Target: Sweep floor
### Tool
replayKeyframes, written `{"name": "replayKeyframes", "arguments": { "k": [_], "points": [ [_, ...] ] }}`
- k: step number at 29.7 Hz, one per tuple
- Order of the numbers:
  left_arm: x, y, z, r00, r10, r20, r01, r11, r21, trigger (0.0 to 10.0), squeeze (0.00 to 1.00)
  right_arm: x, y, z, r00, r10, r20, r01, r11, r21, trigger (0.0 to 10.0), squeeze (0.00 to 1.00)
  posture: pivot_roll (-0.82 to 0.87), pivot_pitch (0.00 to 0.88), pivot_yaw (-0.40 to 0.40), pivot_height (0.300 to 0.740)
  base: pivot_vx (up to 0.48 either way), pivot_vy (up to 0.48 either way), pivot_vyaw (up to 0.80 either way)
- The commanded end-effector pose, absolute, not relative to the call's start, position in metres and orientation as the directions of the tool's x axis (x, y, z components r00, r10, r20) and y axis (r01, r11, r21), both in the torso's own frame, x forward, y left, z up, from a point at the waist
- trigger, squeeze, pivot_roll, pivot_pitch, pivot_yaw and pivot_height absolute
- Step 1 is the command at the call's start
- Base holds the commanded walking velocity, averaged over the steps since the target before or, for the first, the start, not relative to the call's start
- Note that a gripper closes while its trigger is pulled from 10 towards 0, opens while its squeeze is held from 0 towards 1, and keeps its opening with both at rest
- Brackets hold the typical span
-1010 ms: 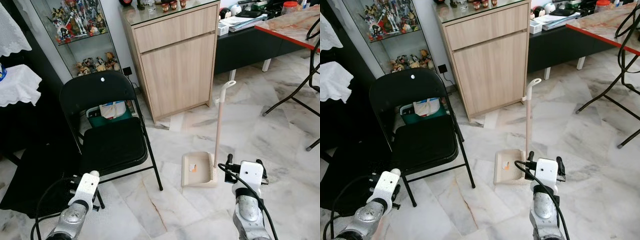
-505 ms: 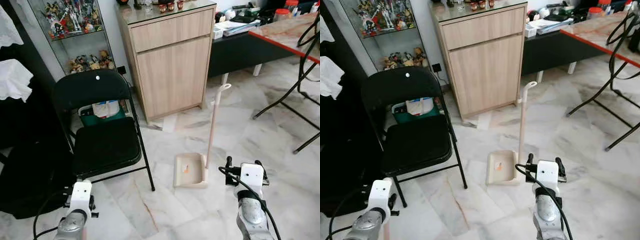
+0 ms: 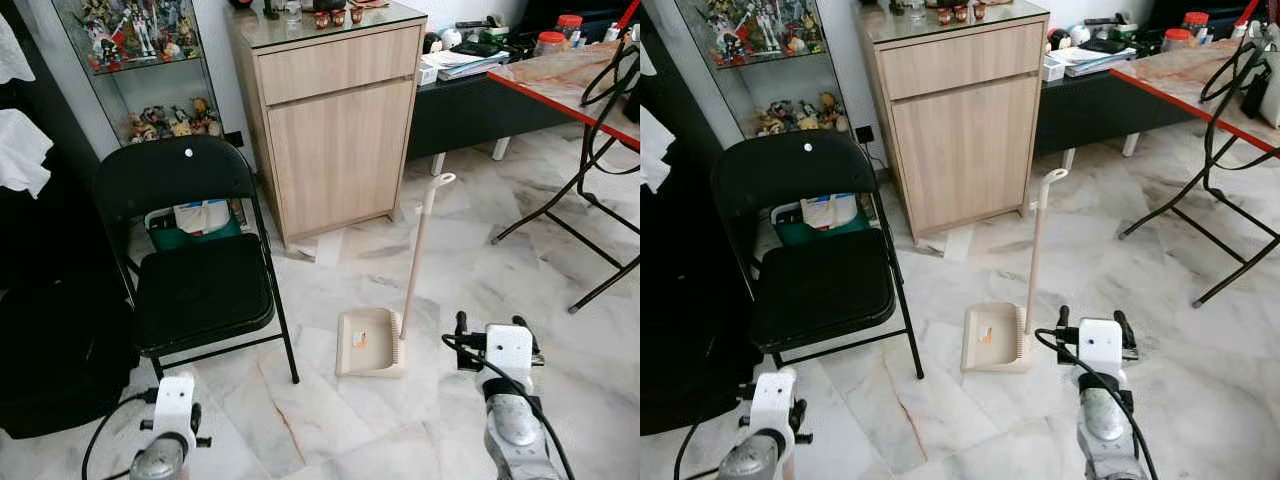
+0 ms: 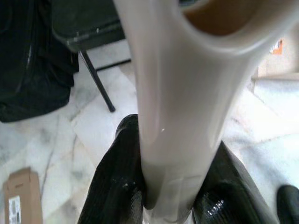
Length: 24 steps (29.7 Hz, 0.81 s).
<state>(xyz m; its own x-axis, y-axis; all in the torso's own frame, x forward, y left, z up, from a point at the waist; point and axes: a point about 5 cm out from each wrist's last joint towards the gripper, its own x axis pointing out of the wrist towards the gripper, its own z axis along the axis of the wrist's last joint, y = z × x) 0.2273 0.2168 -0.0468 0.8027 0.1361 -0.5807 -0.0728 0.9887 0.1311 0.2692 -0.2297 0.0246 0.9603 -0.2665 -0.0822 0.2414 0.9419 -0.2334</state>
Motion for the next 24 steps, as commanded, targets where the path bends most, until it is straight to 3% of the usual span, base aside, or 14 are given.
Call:
{"name": "replayKeyframes", "arguments": {
  "k": [1,24],
  "points": [
    [0.2232,0.2230,-0.0480,0.795,0.150,-0.588,-0.079,0.986,0.144,10.0,0.00,0.2709,-0.2274,0.0267,0.962,-0.264,-0.075,0.242,0.945,-0.221,10.0,0.00,-0.18,0.000,0.039,0.740,0.000,0.000,0.00],
    [0.2285,0.2218,-0.0441,0.813,0.128,-0.568,-0.049,0.987,0.152,10.0,0.00,0.2652,-0.2230,0.0198,0.954,-0.282,-0.103,0.257,0.945,-0.204,10.0,0.00,-0.18,0.000,0.071,0.740,0.000,0.000,0.00]
  ]
}}
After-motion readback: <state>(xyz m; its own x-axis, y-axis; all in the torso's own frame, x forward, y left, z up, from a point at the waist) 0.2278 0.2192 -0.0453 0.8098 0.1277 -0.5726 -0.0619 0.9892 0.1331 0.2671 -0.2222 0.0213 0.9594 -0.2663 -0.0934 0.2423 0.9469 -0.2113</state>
